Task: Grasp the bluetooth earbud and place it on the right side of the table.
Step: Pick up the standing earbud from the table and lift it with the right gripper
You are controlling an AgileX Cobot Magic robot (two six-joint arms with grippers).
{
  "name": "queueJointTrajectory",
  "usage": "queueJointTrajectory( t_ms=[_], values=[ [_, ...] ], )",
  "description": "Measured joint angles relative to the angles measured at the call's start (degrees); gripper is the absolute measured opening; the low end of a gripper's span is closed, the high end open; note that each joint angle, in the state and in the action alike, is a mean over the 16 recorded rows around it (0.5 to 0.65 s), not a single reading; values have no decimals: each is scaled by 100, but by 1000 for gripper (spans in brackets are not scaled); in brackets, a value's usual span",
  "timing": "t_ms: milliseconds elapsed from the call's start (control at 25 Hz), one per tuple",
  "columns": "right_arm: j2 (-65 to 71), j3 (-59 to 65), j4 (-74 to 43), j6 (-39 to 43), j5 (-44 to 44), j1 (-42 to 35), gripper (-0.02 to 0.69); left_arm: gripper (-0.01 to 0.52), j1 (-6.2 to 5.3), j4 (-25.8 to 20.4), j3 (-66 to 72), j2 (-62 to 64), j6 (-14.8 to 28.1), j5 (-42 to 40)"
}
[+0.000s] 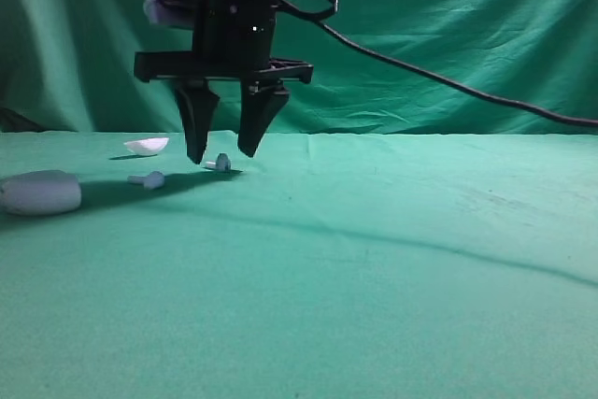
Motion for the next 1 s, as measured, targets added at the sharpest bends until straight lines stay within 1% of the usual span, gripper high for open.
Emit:
queueJointTrajectory(
  t_ms=[160, 240, 320, 800, 920, 1000],
  values=[
    [100, -17, 49, 112, -82, -22, 384, 0, 0, 0, 0, 0, 0, 0],
    [134, -22, 81, 143, -109, -40, 371, 0, 0, 0, 0, 0, 0, 0],
    [162, -27, 114, 166, -129, -61, 344, 0, 0, 0, 0, 0, 0, 0],
    [153, -170, 262, 239, -43, -172, 127, 0, 0, 0, 0, 0, 0, 0],
    [16, -248, 264, 248, 47, -195, 97, 0, 0, 0, 0, 0, 0, 0],
    [-133, -303, 252, 252, 125, -215, 94, 0, 0, 0, 0, 0, 0, 0]
  ],
)
